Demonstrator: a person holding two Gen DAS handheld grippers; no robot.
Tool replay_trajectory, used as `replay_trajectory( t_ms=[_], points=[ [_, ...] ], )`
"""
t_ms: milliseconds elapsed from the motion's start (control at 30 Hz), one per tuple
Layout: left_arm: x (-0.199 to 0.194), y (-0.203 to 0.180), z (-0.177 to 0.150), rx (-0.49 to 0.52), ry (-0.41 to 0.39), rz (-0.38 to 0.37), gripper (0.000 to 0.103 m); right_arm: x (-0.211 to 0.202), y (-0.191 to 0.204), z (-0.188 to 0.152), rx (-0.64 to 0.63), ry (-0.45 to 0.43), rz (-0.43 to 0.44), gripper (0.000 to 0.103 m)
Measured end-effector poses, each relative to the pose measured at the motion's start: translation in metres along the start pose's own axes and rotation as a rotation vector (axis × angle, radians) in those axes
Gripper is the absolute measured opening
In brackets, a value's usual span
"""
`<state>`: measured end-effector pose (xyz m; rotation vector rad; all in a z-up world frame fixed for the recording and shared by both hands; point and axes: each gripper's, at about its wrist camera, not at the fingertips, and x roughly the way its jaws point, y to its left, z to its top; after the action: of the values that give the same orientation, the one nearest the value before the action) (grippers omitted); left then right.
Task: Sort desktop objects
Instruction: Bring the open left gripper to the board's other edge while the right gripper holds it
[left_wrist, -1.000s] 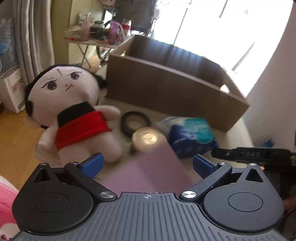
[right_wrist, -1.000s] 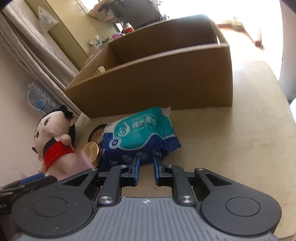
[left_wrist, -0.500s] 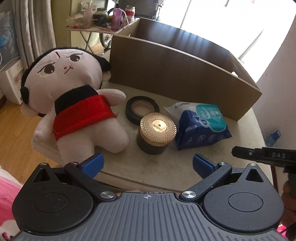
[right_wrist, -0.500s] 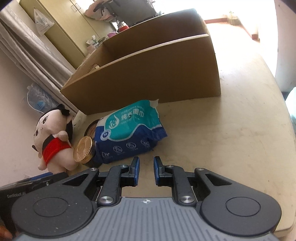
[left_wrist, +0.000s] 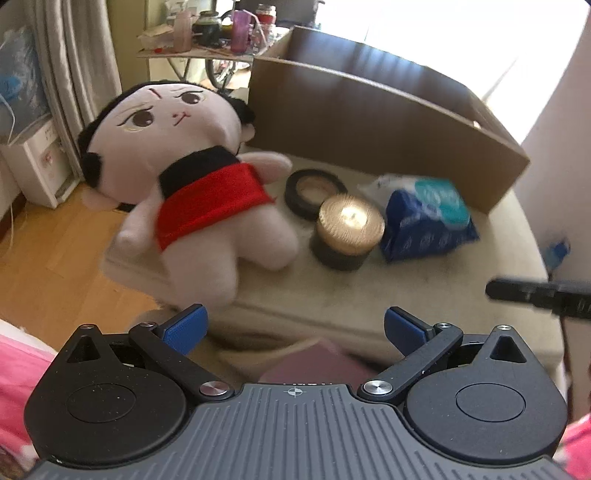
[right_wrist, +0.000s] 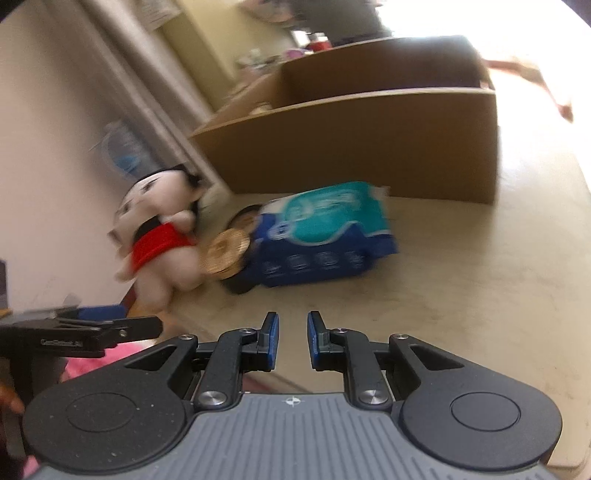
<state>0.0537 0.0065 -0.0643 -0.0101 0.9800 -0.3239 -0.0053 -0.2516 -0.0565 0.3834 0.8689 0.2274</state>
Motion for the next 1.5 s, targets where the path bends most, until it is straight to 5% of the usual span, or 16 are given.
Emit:
replay_trajectory(
  t_ms=[233,300,567,1333,1500],
  points=[
    [0.014,-0.007,-0.022,0.19,0.132,-0.007,0.093,0.002,0.014,-0.003,-0.049,0.025,0.041,0.019],
    [0.022,-0.012,-0.025,0.259,0.147,0.001,0.083,0.004,0.015,-0.004,-0.049,0.032,0.045,0.019],
    [0.044,-0.013,-0.024,0.411,0.186,0.0,0.071,0.011,0.02,-0.003,-0.073,0.068,0.067,0.019],
    [0.09,-0.016,-0.023,0.693,0.293,-0.185,0.07,0.03,0.028,0.005,-0.07,0.128,0.062,0.019],
    [0.096,-0.017,-0.029,0.747,0.307,-0.162,0.048,0.033,0.027,0.007,-0.047,0.13,0.055,0.019]
  ],
)
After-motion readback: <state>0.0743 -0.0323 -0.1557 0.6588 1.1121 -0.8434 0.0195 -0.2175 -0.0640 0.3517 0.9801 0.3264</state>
